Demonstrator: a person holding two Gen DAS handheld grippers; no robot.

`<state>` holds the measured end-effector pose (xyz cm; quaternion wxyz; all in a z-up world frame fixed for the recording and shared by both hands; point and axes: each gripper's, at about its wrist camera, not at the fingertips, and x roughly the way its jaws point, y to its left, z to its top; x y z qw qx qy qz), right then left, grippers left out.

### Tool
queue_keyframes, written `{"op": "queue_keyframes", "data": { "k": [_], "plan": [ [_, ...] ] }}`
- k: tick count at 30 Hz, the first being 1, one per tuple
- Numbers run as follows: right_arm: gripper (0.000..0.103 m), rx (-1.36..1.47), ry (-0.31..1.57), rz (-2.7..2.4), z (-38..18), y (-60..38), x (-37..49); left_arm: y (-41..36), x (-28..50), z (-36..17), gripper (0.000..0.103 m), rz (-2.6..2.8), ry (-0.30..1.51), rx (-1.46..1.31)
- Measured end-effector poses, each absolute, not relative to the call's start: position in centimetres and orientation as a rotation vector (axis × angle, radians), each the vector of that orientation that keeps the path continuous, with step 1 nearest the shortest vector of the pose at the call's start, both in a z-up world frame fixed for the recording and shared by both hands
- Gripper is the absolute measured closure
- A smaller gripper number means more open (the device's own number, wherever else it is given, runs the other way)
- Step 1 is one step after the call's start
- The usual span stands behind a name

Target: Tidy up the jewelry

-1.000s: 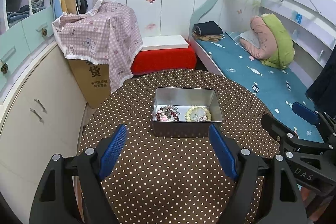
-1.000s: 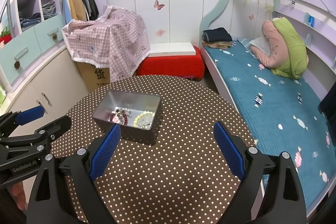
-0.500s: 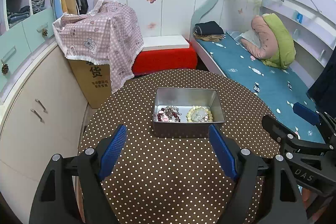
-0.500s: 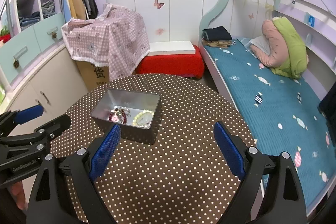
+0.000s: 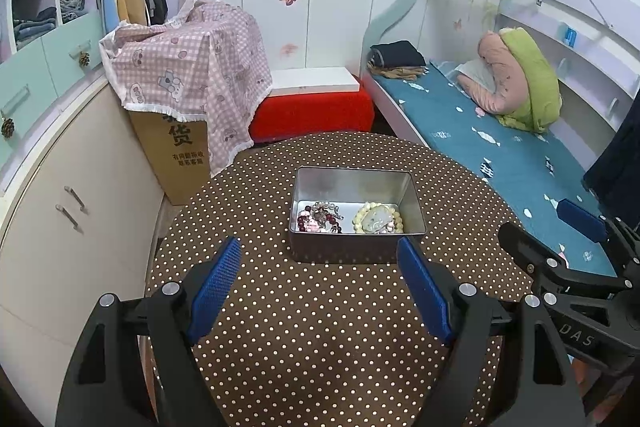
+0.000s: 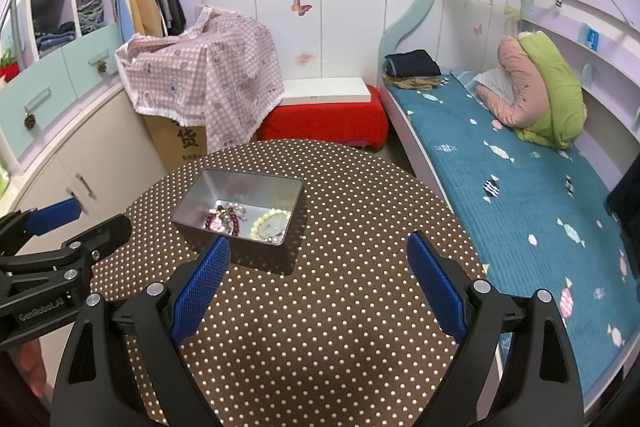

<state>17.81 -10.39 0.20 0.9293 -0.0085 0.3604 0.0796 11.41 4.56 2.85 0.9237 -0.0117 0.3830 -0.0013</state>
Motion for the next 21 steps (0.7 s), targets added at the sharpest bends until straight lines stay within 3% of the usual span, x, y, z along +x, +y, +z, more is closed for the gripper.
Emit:
{"op": "queue_keyframes", "data": {
  "k": [21],
  "plan": [
    [0.016, -0.015, 0.742, 0.162, -0.41, -10.62, 17.65, 4.07, 11.43, 2.92, 0.025, -0.018, 0.779, -0.013]
  ]
}}
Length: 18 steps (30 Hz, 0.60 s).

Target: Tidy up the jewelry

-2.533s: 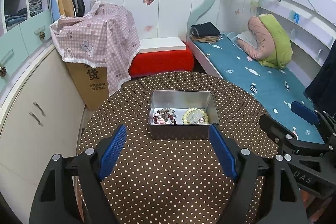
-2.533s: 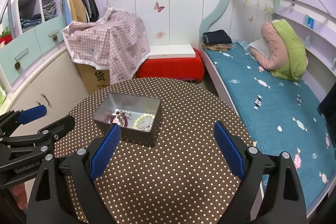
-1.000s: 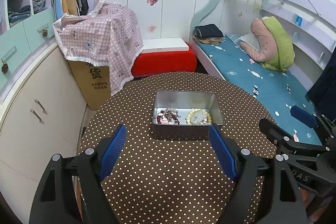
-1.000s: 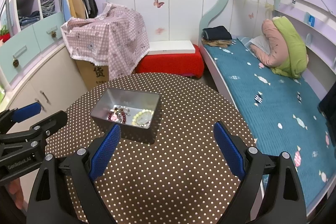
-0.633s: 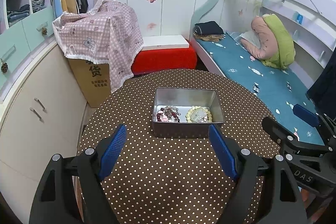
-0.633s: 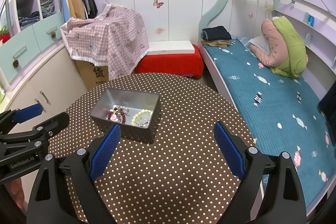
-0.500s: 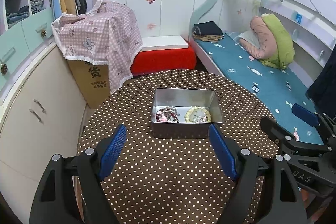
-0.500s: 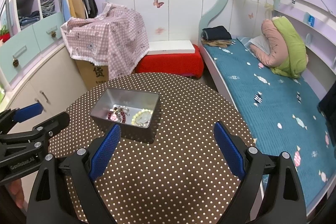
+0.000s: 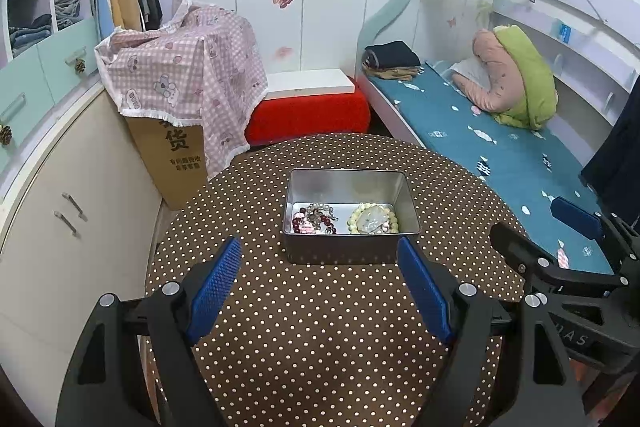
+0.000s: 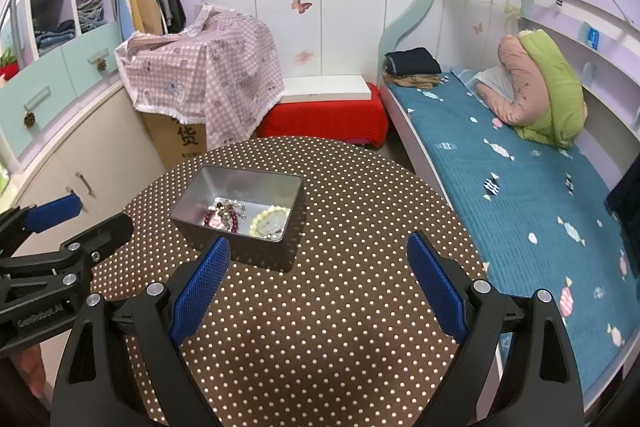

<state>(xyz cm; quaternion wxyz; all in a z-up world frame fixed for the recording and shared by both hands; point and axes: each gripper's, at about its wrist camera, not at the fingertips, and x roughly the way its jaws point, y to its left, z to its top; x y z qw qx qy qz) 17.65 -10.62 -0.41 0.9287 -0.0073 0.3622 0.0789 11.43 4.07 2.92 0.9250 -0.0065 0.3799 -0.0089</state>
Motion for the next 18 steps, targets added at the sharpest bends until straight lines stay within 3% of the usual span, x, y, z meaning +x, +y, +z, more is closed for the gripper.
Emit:
{"op": "queue_keyframes", "data": {
  "k": [18],
  "plan": [
    [0.016, -0.013, 0.742, 0.159, -0.63, -10.74, 16.92, 4.25, 10.96, 3.03, 0.025, 0.024, 0.759, 0.000]
  ]
}}
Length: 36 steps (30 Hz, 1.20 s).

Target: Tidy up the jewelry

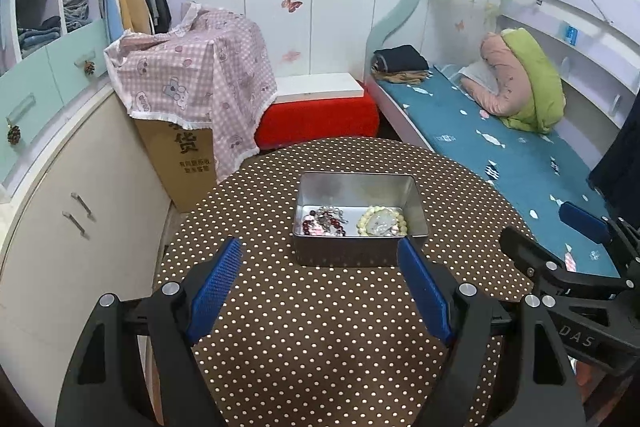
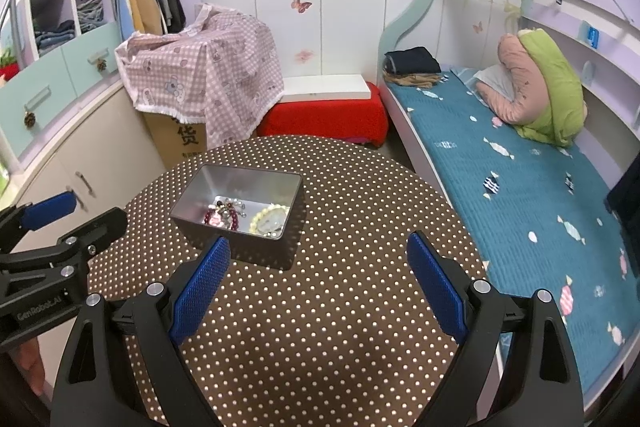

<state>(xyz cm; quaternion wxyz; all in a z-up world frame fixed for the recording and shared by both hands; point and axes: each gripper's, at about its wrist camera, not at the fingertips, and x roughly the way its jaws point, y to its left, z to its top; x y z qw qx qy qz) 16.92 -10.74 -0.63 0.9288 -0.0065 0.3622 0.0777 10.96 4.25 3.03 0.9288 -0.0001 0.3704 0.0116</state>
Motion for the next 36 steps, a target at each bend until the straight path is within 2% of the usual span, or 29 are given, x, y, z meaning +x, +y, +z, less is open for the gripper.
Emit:
{"op": "queue_keyframes", "data": {
  "k": [36],
  "plan": [
    [0.016, -0.013, 0.756, 0.162, -0.40, -10.89, 16.89, 4.81, 10.93, 2.99, 0.024, 0.019, 0.759, -0.030]
  ]
}}
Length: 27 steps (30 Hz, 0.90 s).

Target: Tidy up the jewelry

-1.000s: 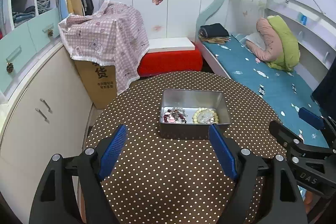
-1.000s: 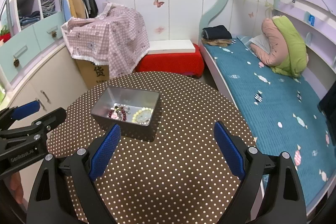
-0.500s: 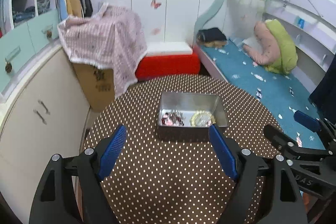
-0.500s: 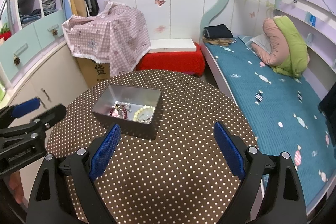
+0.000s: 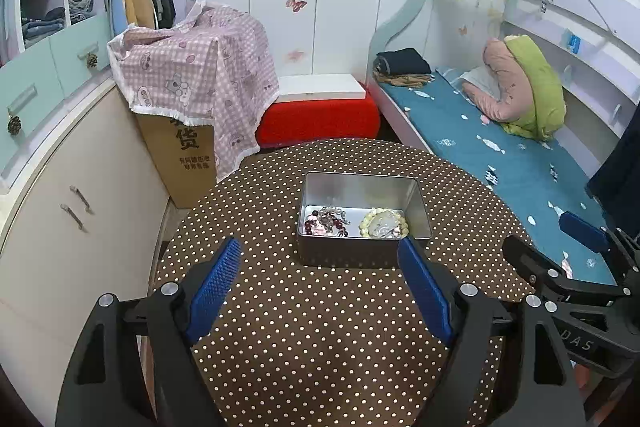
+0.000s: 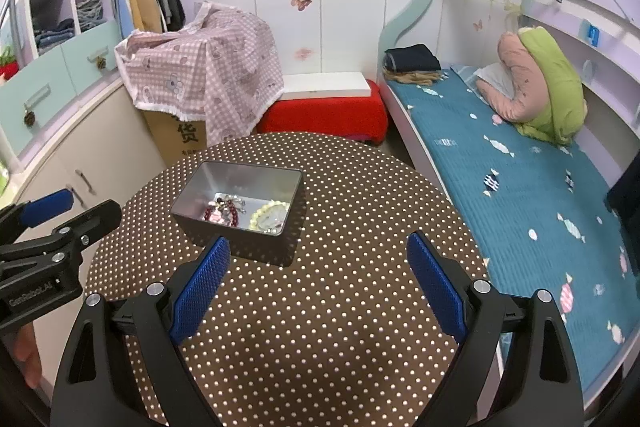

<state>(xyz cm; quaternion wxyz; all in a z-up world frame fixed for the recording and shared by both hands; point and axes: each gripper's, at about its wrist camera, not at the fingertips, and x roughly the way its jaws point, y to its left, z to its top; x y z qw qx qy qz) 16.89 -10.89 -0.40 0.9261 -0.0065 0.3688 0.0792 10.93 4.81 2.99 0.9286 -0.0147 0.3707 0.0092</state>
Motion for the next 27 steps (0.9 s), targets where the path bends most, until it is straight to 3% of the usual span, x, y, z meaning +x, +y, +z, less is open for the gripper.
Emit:
{"op": "queue_keyframes", "data": {
  "k": [27],
  "plan": [
    [0.016, -0.007, 0.769, 0.168, -0.1, -11.1, 18.0, 5.1, 11.6, 2.7, 0.024, 0.011, 0.756, -0.046]
  ]
}}
